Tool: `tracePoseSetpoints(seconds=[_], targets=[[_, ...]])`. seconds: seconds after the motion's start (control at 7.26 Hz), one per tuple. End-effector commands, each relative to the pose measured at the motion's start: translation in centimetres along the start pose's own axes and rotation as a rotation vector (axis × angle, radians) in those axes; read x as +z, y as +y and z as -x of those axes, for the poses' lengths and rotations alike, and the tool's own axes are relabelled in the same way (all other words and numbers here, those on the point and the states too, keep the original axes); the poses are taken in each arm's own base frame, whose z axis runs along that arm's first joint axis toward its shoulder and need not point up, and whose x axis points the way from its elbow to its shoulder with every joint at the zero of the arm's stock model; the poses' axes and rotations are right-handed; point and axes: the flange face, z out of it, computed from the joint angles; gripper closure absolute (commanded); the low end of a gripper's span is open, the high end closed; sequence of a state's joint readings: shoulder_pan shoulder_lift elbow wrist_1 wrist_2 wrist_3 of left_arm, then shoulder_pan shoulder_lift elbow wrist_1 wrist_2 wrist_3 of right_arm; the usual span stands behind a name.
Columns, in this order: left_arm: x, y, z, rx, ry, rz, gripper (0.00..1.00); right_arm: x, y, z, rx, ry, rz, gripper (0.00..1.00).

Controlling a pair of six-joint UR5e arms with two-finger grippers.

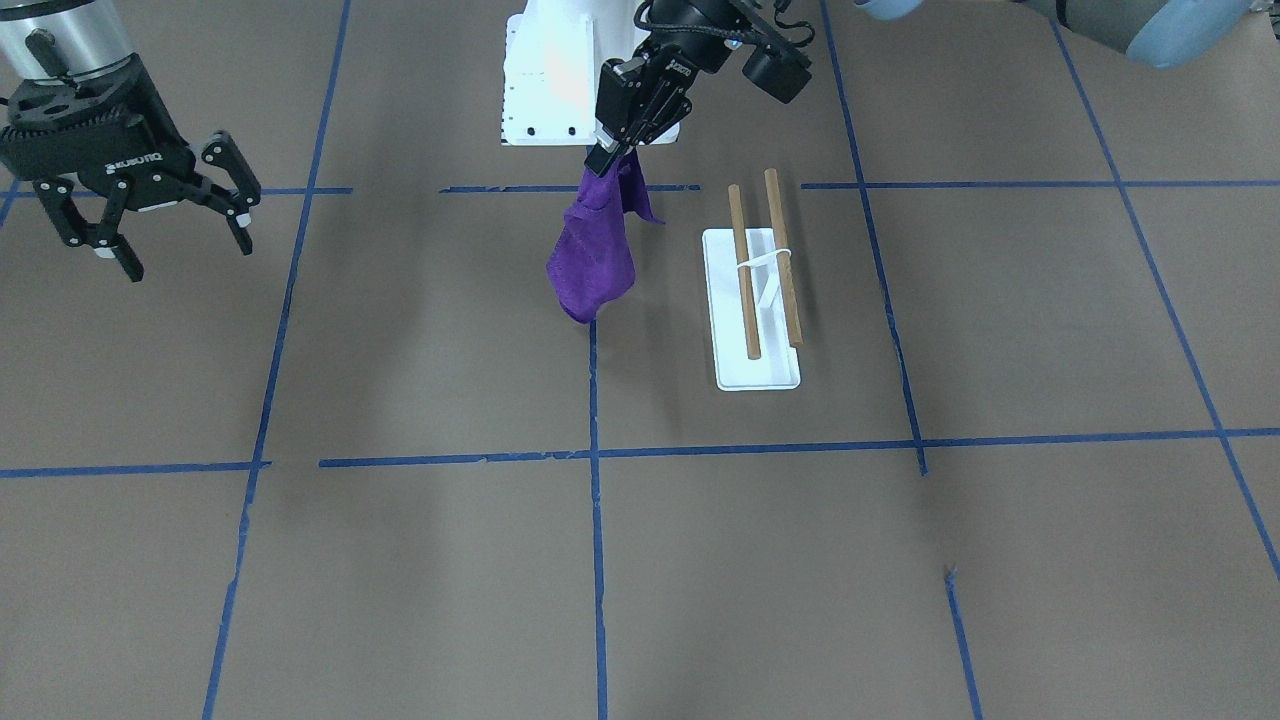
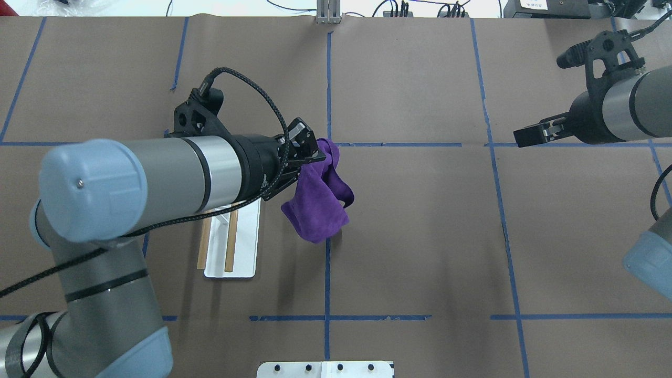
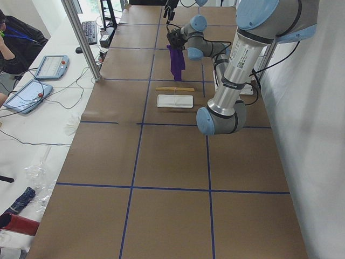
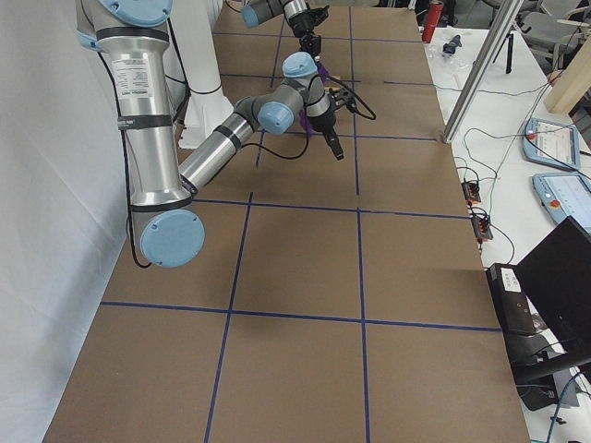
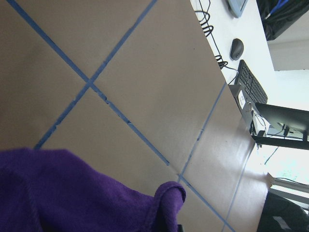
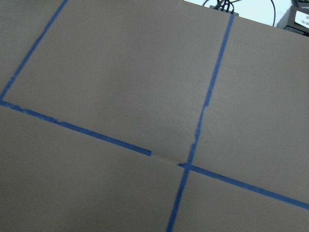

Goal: Hang towel on rack

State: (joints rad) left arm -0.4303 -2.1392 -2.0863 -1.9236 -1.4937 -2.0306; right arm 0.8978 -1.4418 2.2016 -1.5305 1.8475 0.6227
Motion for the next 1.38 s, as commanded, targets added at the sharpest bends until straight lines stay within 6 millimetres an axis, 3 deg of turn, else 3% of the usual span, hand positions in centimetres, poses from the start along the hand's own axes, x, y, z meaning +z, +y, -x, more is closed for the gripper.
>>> tracePoseSetpoints(seconds=[0.0, 0.28, 0.41, 0.69, 1.24], targets=[[-1.3, 1.9, 1.5, 0.111, -0.115, -0.145, 1.0, 0.3, -0.1, -6.3, -0.058, 0.098, 0.163, 0.0], [-5.1, 1.1, 0.9, 0.194, -0.141, -0.188, 1.0, 0.5, -0.9, -13.3, -0.076, 0.043, 0.239, 0.0], [-4.8, -0.6, 3.7, 0.225, -0.199, -0.251, 1.0, 0.4, -1.1, -14.9, -0.06, 0.04, 0.243, 0.0], [-7.3, -3.4, 7.0, 0.253, -0.247, -0.285, 1.0, 0.9, -1.2, -15.5, -0.051, 0.041, 0.251, 0.0], [-7.9, -10.9, 13.7, 0.358, -0.432, -0.435, 1.0, 0.8, -1.1, -16.1, -0.032, 0.031, 0.255, 0.0]])
